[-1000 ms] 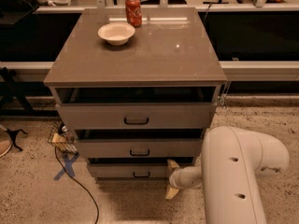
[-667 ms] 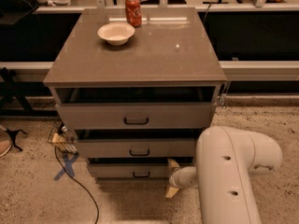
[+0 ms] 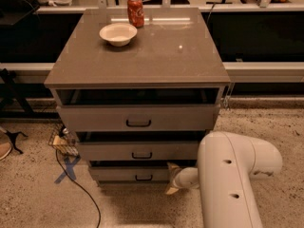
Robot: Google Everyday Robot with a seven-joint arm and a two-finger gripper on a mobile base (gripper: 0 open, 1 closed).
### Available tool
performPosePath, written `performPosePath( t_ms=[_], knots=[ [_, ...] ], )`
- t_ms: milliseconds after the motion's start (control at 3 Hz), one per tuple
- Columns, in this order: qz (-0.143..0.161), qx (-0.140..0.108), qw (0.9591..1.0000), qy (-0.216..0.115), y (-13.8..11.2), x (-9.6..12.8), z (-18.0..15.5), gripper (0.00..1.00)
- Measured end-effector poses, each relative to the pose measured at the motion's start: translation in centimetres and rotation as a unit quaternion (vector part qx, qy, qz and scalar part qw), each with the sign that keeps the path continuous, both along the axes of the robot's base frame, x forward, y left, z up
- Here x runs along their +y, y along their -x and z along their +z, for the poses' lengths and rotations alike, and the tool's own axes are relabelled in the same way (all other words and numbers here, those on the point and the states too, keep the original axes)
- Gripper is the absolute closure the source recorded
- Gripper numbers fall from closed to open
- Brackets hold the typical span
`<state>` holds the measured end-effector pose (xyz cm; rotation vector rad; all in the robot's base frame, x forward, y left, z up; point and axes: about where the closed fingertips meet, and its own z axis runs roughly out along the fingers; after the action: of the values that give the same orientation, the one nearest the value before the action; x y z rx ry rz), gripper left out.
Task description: Open bottom drawer
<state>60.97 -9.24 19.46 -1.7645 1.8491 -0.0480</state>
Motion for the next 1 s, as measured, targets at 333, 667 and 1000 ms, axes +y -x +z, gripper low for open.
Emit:
performPosePath(
  t_ms=[333,667,1000],
  knots=[
    [-0.003,0.007,1.0,-0.002,0.1,-0.1,-0.4,0.42],
    [-0.016,0.02,0.9996,0.008,0.7,-0.9,-0.7,0.64],
    [-0.026,0.025,0.9992,0.014,1.1,-1.6,-0.6,0.87]
  ],
)
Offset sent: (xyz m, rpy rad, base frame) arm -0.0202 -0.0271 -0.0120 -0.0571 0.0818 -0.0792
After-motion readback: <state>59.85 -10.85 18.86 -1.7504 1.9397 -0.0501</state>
